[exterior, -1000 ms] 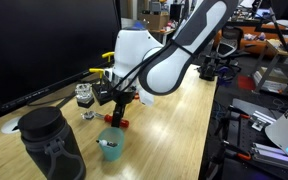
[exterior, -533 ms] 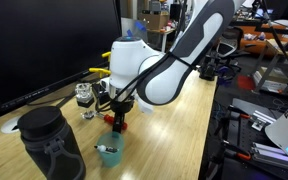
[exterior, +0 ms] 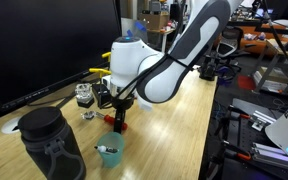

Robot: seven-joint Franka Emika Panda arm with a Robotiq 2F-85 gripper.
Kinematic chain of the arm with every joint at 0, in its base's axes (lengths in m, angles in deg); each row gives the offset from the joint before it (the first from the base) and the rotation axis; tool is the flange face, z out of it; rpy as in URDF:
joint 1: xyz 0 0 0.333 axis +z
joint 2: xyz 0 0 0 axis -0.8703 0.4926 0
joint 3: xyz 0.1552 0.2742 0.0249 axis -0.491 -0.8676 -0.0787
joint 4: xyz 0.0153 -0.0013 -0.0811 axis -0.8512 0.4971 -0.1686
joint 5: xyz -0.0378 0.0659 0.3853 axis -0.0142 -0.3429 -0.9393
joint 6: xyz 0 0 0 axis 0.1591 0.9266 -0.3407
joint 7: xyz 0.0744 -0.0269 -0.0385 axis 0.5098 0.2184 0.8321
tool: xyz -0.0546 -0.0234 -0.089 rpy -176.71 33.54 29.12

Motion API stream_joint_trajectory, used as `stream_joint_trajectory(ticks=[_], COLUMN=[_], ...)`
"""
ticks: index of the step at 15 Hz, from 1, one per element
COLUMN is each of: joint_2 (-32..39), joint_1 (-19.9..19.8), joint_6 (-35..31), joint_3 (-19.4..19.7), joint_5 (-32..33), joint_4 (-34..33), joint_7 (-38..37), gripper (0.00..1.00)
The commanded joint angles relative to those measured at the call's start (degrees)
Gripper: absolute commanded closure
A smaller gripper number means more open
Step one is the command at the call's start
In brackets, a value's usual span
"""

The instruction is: Put the screwdriver in the storage box

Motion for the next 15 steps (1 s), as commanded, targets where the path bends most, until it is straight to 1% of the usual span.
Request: stream_joint_trajectory(ticks=[1, 2, 7, 11, 12, 15], joint_2=[-0.1, -0.2, -0.8, -1.4, -1.8, -3.9], joint_1=[1.2, 1.2, 1.4, 1.3, 1.4, 1.5], joint_6=[1.3, 1.2, 1.1, 1.2, 1.6, 3.3], joint_3=[1.6, 1.5, 1.4, 1.5, 1.7, 2.2], joint_5=[1.5, 1.4, 1.3, 1.2, 1.4, 1.9], joint_4=[-0.7, -0.6, -0.3, 0.2, 0.4, 1.4], joint_7=[-2.2, -2.4, -3.3, -4.0, -4.1, -4.1], gripper=[0.26, 0.31, 0.68, 0.94, 0.92, 0.92])
